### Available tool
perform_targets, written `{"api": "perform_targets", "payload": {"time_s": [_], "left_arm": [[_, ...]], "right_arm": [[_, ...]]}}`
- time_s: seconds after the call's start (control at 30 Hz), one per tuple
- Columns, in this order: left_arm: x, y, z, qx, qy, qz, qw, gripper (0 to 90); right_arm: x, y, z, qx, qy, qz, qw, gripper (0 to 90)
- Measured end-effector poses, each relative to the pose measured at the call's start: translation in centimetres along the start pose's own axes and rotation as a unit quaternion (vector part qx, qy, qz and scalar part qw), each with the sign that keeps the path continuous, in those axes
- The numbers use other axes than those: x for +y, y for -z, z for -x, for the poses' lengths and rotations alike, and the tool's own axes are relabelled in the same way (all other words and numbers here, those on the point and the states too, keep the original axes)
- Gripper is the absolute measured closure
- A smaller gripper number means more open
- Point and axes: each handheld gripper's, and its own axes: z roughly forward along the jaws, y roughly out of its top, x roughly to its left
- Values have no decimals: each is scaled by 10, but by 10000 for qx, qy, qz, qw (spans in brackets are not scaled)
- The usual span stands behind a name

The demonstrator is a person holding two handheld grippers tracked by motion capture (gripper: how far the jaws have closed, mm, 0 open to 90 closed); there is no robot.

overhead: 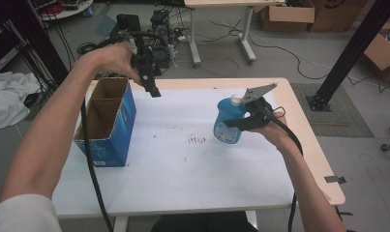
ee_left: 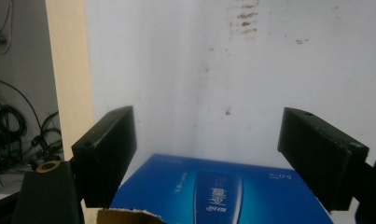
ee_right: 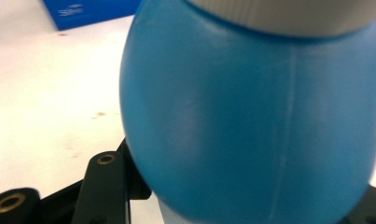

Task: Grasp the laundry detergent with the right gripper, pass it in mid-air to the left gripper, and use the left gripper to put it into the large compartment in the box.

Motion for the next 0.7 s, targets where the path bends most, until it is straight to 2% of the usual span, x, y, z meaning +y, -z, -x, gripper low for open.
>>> {"api": "perform_targets", "payload": {"time_s": [0.1,0.13,0.17,0.2,0.37,0.4,0.57,0.63,0.7], "left_arm": [[7,2,5,-2,-69,12,10000,171],[12,4,10,2,-156,66,9999,167],[12,4,10,2,-156,66,9999,166],[17,7,15,-43,-238,114,9996,166],[25,12,23,-150,-340,309,9988,166],[27,12,24,-175,-356,344,9986,164],[37,5,34,-276,-497,356,9977,164],[41,1,36,-326,-490,368,9976,164],[46,-5,39,-374,-485,421,9972,163]], "right_arm": [[6,-5,-5,162,164,-31,9997,453],[9,-7,-7,238,256,-78,9994,453],[9,-7,-7,238,256,-78,9994,453],[12,-10,-10,364,381,-116,9985,453],[17,-16,-14,531,503,-132,9972,453],[21,-20,-16,635,593,-150,9961,452],[28,-24,-21,798,631,-37,9948,452],[30,-25,-22,820,638,-30,9946,452],[34,-29,-25,859,748,-67,9935,453]]}}
